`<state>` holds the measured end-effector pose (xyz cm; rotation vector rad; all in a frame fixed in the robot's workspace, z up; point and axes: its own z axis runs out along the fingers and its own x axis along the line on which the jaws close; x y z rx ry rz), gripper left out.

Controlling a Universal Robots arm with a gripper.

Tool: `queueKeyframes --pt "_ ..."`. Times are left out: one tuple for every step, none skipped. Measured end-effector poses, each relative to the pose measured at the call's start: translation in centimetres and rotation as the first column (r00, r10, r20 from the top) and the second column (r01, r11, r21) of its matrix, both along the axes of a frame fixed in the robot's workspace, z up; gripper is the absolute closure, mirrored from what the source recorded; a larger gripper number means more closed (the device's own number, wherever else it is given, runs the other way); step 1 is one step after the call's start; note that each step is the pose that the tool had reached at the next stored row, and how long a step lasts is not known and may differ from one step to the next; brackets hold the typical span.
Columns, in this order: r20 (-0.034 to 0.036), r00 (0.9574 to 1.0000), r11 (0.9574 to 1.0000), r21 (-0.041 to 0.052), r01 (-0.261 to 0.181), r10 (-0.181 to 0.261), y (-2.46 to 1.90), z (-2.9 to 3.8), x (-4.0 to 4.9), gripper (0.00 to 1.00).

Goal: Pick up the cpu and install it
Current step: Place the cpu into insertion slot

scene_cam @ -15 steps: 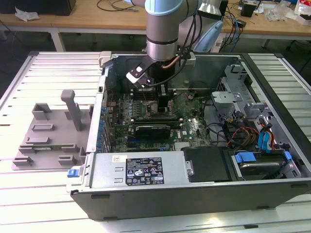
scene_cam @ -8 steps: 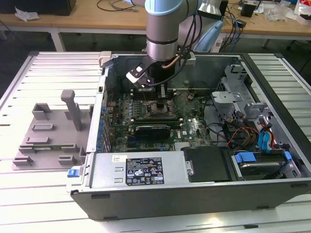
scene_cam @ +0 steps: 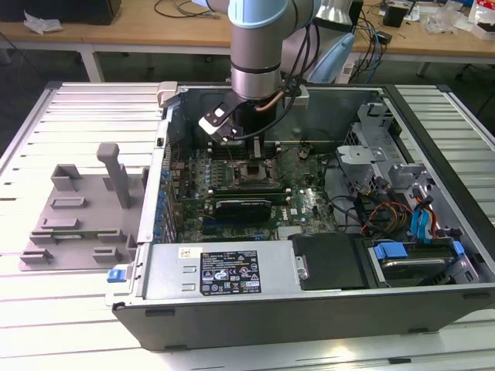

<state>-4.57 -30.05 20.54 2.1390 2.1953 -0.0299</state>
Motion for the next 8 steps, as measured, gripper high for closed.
queueKeyframes --pt "-0.0006 1.0 1.0 -0.0008 0.0 0.0 -0.01 -0.13 -0.01 0.89" --pt "-0.0003 1.0 1.0 -0.0001 0.0 0.0 -0.01 -0.21 -0.01 0.89" --pt "0.0 1.0 1.0 0.0008 0.003 -0.003 0.0 -0.23 0.0 0.89" --pt "0.0001 0.9999 0.9999 0.0011 0.014 -0.014 0.0 -0.24 0.0 0.89" --pt "-0.0001 0.9999 0.9999 0.0011 0.017 -0.017 0.0 -0.24 0.0 0.89" --pt "-0.0001 0.9999 0.9999 0.0012 0.017 -0.017 0.0 -0.24 0.0 0.89" --pt "0.0 0.9999 0.9999 0.0014 0.017 -0.017 0.0 -0.23 0.0 0.89" --pt "0.0011 0.9999 0.9999 0.0029 0.017 -0.017 0.02 -0.08 0.02 0.89"
